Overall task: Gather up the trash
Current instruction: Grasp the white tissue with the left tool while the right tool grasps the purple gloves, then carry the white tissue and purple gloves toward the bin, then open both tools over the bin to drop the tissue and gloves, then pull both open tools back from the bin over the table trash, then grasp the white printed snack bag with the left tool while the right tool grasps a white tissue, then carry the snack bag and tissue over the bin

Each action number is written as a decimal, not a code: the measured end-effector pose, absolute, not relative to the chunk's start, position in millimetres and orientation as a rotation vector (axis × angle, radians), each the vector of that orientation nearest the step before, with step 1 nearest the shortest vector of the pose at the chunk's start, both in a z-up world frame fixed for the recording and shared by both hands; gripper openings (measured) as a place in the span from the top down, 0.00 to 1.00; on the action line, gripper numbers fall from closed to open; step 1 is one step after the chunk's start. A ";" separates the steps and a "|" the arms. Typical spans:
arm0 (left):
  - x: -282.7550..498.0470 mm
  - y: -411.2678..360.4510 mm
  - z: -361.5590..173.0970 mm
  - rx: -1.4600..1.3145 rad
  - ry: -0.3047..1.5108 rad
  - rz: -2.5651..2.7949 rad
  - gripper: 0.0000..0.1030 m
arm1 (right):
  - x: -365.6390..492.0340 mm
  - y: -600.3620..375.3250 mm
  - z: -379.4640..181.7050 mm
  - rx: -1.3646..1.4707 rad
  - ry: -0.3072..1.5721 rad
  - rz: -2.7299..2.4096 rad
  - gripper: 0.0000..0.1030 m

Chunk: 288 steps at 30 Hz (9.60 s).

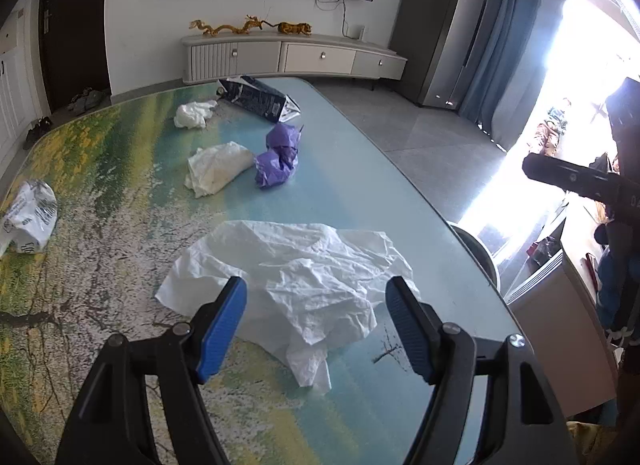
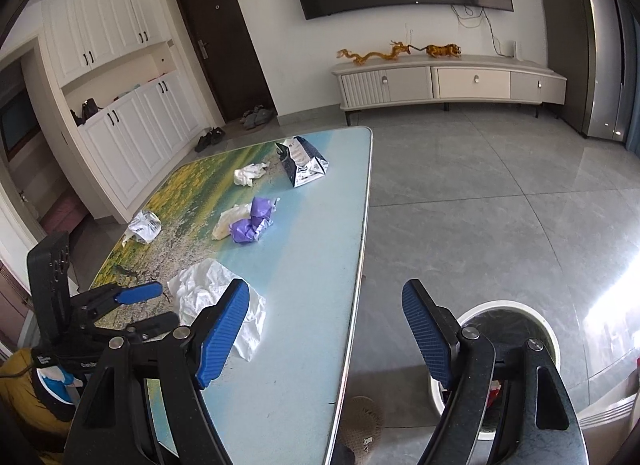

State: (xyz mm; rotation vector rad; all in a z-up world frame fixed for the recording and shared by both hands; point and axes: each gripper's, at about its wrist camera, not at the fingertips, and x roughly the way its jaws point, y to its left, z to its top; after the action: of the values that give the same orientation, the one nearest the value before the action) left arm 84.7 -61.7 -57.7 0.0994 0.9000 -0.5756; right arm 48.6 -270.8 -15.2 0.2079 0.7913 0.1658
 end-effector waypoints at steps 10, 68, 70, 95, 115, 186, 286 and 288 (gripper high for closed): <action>95.2 -78.8 -79.9 0.188 0.926 -0.548 0.51 | 77.5 -273.5 -36.8 0.213 0.843 0.174 0.24; 90.7 -26.2 -31.4 -0.009 0.808 -0.484 0.94 | 101.8 -249.0 -34.7 0.319 0.819 0.244 0.73; 88.1 -46.0 -25.5 0.019 0.802 -0.524 0.94 | 82.0 -270.7 -31.4 0.318 0.805 0.193 0.73; 103.3 -350.1 -79.8 0.287 1.062 -0.856 0.94 | 4.1 -478.1 -121.7 0.485 0.887 -0.146 0.73; 126.5 -419.3 -139.5 0.212 1.213 -0.897 0.54 | 12.1 -522.0 -182.5 0.555 0.975 -0.225 0.58; 88.7 -92.0 57.9 -0.103 0.701 -0.694 0.49 | -7.0 -327.3 35.4 0.201 0.691 -0.042 0.47; 96.7 -158.9 18.4 0.144 0.760 -0.711 0.86 | -28.0 -389.6 -30.6 0.250 0.788 -0.090 0.86; 91.0 -186.8 13.5 0.169 0.775 -0.747 0.86 | -32.9 -405.5 -37.6 0.276 0.791 -0.107 0.86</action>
State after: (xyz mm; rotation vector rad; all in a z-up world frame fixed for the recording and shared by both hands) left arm 91.0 -186.8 13.5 0.1691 0.7753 -0.7466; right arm -32.9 -405.5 -37.6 0.2763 0.7910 -0.1075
